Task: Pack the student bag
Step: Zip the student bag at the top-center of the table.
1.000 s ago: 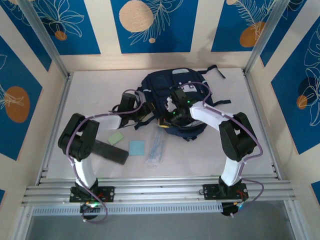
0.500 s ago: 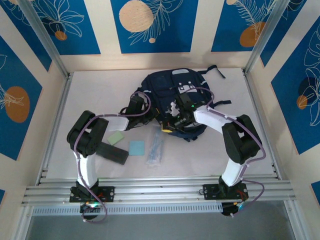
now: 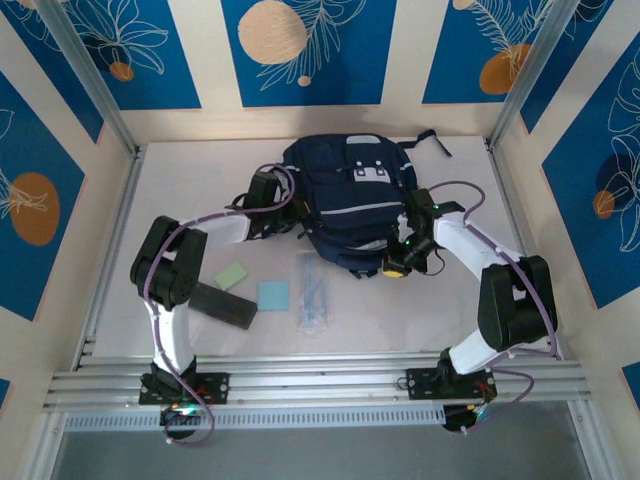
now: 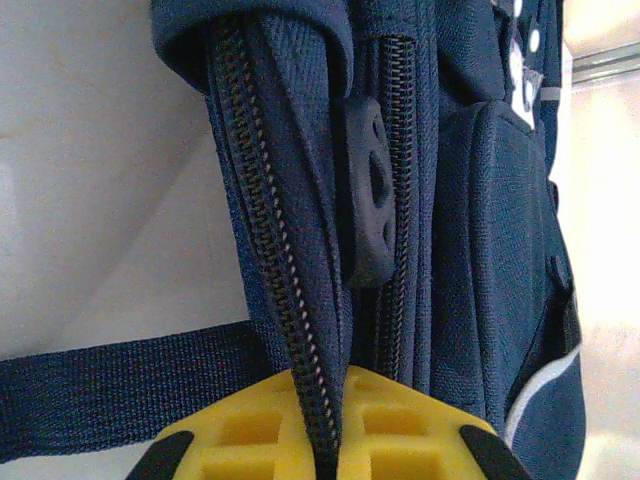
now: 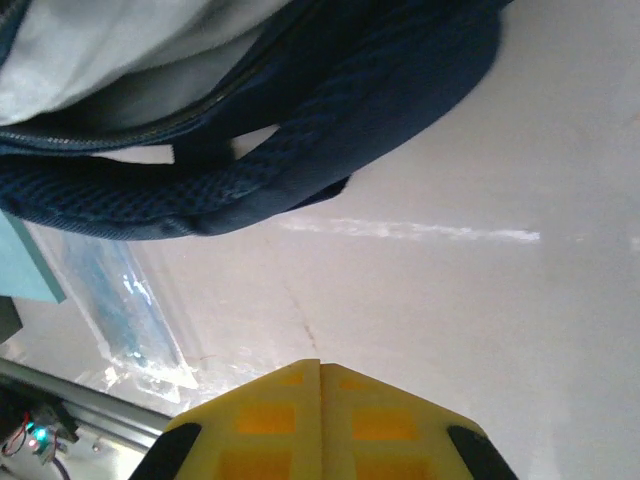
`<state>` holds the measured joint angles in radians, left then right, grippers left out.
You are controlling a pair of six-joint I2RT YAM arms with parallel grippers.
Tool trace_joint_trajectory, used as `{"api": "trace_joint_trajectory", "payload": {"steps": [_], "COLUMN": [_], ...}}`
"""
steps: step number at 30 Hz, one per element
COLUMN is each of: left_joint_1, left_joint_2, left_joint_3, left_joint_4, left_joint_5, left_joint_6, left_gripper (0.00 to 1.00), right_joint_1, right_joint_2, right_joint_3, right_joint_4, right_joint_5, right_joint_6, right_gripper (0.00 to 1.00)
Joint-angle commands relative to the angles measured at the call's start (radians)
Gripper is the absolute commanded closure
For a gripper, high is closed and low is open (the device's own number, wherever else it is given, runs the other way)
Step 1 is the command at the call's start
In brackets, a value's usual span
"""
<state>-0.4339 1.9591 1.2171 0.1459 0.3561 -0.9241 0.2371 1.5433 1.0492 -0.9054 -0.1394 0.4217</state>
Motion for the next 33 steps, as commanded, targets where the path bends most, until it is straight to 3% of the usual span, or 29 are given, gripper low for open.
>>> {"api": "trace_joint_trajectory", "payload": {"steps": [1,5,8,13,18,25,33], "left_joint_1": [0.01,-0.034,-0.091,-0.166,-0.208,-0.241,-0.263], "left_joint_2": [-0.011,-0.037,-0.067,-0.109,-0.109,-0.114,-0.127], "left_joint_3": [0.041,-0.016,-0.029,-0.071,-0.101,-0.121,-0.158], "left_joint_4": [0.033,0.142,0.186,0.31,0.428,0.461,0.512], "left_joint_5": [0.035,0.066,0.03,-0.084,-0.148,-0.196,-0.194], "left_joint_6": [0.025,-0.091,-0.131,-0.202,-0.275,-0.278,-0.305], "left_gripper": [1.0,1.0,1.0,1.0,1.0,1.0,1.0], "right_joint_1": [0.022,0.088,0.143,0.217,0.298,0.385,0.455], "right_joint_2": [-0.026,-0.041,-0.065,-0.133,-0.187,-0.17,-0.02], "right_joint_3": [0.048,0.067,0.071,0.026,-0.048,-0.07,0.028], "right_joint_4": [0.018,0.119,0.181,0.292,0.411,0.456,0.425], "right_joint_5": [-0.01,-0.051,-0.045,-0.009,0.112,0.289,0.515], "right_joint_6": [0.011,0.114,0.196,0.358,0.539,0.666,0.705], "right_gripper": [1.0,1.0,1.0,0.77,0.63,0.58,0.58]}}
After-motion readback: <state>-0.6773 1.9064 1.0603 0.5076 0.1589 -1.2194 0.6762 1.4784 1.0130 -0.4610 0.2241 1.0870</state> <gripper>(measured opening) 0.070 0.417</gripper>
